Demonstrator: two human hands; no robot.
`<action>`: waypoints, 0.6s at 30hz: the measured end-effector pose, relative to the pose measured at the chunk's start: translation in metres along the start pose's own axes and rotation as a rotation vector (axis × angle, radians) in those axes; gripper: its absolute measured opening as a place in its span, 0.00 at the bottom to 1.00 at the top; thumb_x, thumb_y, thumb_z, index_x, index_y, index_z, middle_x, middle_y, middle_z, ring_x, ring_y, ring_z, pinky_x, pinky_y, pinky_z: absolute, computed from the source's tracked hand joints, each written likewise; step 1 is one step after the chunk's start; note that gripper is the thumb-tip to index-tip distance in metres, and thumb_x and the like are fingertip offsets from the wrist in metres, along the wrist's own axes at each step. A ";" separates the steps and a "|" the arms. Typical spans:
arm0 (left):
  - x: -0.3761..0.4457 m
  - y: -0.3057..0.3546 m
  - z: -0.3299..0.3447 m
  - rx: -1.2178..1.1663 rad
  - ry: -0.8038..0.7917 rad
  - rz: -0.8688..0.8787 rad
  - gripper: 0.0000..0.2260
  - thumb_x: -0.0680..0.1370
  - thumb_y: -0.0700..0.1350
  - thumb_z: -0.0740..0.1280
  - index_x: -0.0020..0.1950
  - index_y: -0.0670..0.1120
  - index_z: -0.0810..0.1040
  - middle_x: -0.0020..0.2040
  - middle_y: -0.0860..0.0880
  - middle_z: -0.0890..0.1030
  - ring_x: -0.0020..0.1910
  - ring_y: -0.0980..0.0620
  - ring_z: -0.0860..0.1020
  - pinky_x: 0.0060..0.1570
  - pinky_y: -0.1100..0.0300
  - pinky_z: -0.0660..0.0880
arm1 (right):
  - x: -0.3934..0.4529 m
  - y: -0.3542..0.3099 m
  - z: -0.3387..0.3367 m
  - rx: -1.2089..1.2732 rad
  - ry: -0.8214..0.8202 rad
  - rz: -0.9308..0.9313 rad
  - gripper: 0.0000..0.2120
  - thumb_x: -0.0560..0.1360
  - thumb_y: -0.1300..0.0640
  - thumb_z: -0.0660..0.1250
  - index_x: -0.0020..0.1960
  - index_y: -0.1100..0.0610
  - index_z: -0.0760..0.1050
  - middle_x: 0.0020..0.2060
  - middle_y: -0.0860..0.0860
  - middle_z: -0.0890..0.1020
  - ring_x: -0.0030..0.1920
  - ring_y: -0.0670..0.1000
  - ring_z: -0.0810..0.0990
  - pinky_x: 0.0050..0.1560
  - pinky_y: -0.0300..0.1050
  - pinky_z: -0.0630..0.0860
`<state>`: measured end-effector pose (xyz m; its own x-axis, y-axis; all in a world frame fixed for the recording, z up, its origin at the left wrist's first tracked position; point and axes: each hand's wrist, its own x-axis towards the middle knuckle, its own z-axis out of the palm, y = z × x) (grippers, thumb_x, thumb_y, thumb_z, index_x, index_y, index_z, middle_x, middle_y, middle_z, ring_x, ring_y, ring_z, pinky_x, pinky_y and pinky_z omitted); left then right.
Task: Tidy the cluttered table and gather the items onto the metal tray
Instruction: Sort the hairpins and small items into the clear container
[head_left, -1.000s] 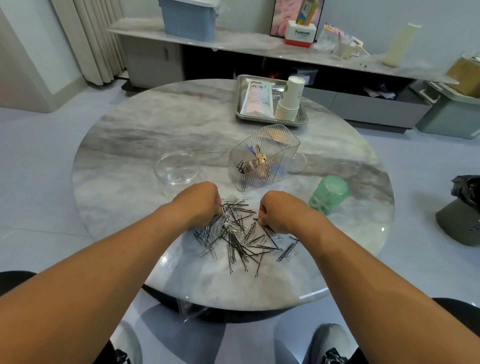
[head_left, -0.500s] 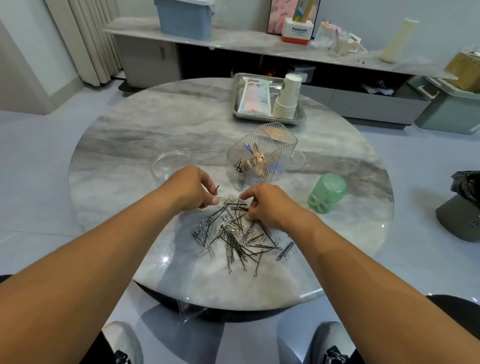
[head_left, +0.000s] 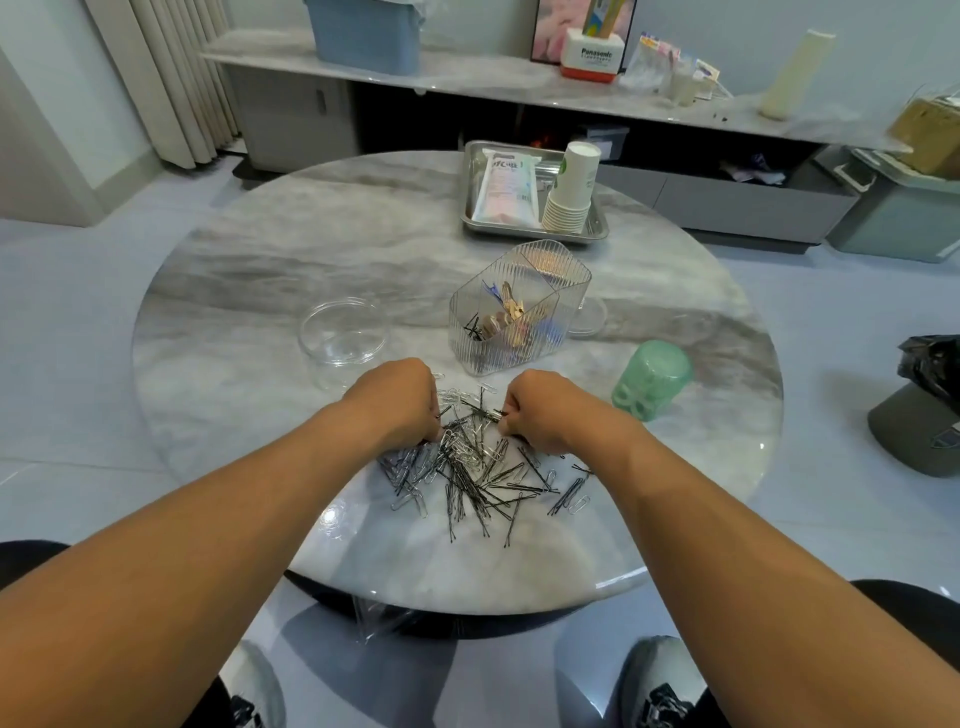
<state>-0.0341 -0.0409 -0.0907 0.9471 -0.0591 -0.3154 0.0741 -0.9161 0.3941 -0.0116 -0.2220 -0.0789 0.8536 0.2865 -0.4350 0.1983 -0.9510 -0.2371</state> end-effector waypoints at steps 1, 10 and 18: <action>0.000 0.001 0.001 0.014 -0.006 0.003 0.15 0.73 0.41 0.75 0.30 0.45 0.74 0.26 0.49 0.74 0.29 0.49 0.72 0.36 0.58 0.72 | -0.002 0.002 -0.004 0.002 -0.016 0.005 0.12 0.81 0.56 0.68 0.40 0.57 0.73 0.39 0.53 0.76 0.41 0.54 0.74 0.41 0.44 0.71; 0.007 0.005 -0.010 -0.561 -0.077 -0.120 0.07 0.79 0.44 0.72 0.49 0.40 0.81 0.37 0.45 0.81 0.33 0.52 0.77 0.41 0.56 0.79 | -0.009 0.028 -0.015 0.497 0.078 0.034 0.08 0.75 0.60 0.76 0.41 0.58 0.77 0.37 0.54 0.83 0.35 0.49 0.76 0.38 0.42 0.74; 0.006 0.008 -0.006 -0.996 -0.295 -0.193 0.06 0.82 0.36 0.65 0.58 0.40 0.77 0.40 0.46 0.86 0.33 0.55 0.78 0.39 0.62 0.75 | -0.009 0.032 -0.019 0.629 0.111 0.059 0.11 0.67 0.60 0.83 0.39 0.55 0.80 0.29 0.46 0.82 0.26 0.42 0.75 0.25 0.34 0.69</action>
<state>-0.0260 -0.0457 -0.0840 0.7885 -0.1631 -0.5930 0.5650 -0.1885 0.8032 -0.0036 -0.2572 -0.0663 0.9059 0.1900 -0.3785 -0.1424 -0.7050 -0.6948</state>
